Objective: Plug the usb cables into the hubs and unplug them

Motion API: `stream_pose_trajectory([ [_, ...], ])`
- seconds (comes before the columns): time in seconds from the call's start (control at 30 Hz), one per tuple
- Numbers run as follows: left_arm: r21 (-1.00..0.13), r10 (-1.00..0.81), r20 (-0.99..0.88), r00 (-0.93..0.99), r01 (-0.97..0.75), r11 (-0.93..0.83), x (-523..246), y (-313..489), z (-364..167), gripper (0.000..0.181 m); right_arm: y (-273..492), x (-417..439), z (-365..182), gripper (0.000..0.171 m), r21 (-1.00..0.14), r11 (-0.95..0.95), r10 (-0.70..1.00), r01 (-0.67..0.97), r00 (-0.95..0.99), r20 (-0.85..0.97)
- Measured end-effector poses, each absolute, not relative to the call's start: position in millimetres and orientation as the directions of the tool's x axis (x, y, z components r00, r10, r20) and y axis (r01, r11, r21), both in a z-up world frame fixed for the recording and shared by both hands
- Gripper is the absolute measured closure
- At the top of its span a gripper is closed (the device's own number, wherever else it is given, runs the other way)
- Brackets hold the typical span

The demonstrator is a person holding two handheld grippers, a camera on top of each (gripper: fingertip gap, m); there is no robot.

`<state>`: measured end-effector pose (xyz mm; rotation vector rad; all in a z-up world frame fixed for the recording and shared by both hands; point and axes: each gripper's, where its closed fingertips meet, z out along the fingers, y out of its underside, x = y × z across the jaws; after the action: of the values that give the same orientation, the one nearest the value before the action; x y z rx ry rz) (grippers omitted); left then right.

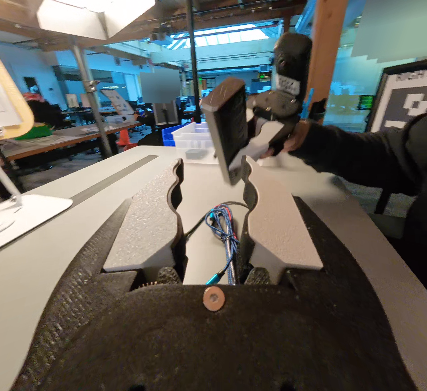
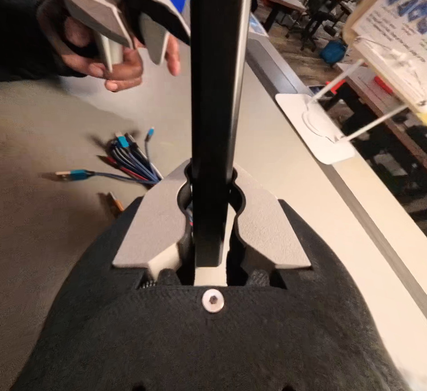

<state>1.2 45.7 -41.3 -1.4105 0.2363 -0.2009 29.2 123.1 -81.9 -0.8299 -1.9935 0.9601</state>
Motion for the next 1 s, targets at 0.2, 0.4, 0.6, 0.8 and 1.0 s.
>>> stream_pose_trajectory([
  [0.2,-0.997,-0.197,0.022,0.980,0.036,0.069,-16,55,-56,0.131,287,69,-16,0.144,-0.632,0.694,0.719,0.345,-0.370,0.588],
  [0.4,-0.999,-0.114,0.018,0.993,0.022,0.033,-32,59,-71,0.135,461,121,-53,0.144,-0.209,0.752,0.624,0.625,-0.573,0.532],
  [0.6,-0.999,-0.066,-0.021,0.998,-0.018,0.047,-45,58,-77,0.139,526,134,-105,0.144,0.092,0.753,0.587,0.652,-0.728,0.354],
  [0.8,-0.997,-0.054,-0.055,0.997,-0.052,0.053,-47,58,-82,0.141,526,132,-155,0.143,0.207,0.795,0.549,0.570,-0.822,0.154],
  [1.0,-0.997,-0.042,-0.056,0.998,-0.053,0.062,-52,58,-80,0.141,519,136,-178,0.143,0.270,0.808,0.538,0.523,-0.842,0.022],
])
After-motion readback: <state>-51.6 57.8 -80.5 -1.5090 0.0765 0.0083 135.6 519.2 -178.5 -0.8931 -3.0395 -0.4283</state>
